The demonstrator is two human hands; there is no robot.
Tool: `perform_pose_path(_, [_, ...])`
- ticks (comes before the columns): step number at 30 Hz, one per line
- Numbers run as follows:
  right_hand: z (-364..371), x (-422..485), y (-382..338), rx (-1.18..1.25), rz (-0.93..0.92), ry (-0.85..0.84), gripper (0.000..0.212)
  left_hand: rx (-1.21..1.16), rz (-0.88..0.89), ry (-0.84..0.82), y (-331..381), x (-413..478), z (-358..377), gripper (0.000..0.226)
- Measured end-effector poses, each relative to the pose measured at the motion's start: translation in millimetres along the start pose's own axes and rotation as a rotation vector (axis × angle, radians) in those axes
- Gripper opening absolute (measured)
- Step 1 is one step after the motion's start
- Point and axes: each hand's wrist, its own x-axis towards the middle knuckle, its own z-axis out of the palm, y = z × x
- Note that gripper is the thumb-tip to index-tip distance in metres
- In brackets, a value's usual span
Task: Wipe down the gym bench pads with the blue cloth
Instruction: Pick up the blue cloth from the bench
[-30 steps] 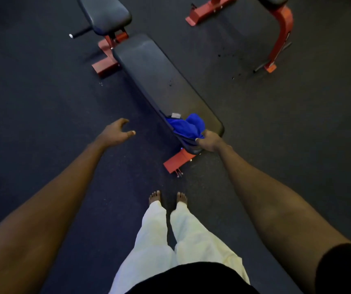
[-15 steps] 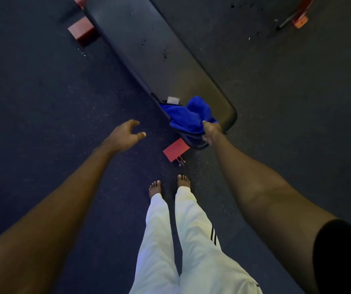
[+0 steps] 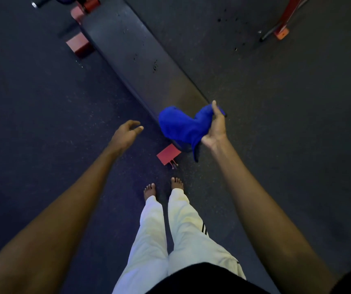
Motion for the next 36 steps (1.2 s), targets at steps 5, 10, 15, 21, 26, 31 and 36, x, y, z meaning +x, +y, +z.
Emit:
perform_pose_path(5, [3.2, -91.0, -28.2, -0.105, 0.167, -0.184, 0.021, -0.176, -0.014, 0.033, 8.1, -23.6, 3.5, 0.029])
perform_pose_path(10, [4.7, -139.9, -40.4, -0.069, 0.156, -0.341, 0.036, -0.616, -0.368, -0.182, 30.8, -49.6, 29.1, 0.059])
perform_pose_path(15, [11.9, -171.8, -48.1, -0.025, 0.069, -0.425, 0.040, -1.173, -0.403, -0.644, 54.4, -80.8, 40.9, 0.086])
perform_pose_path(21, [-7.3, -173.6, -54.3, -0.571, -0.201, -0.117, 0.030, -0.980, -0.253, -0.530, 44.1, -114.0, 9.1, 0.048])
perform_pose_path(26, [-29.3, -145.6, -40.0, -0.819, -0.421, 0.141, 0.012, -0.640, -0.302, -0.263, 17.3, -132.2, -16.6, 0.050])
perform_pose_path(31, [-43.6, -154.1, -34.3, -0.829, -0.547, -0.001, 0.026, -0.616, -0.035, 0.043, 35.5, -156.7, -44.4, 0.066])
perform_pose_path(36, [-49.0, -171.8, -52.4, -1.154, -0.623, -0.236, 0.052, -0.131, 0.251, -0.176, 43.3, -178.9, -73.7, 0.061])
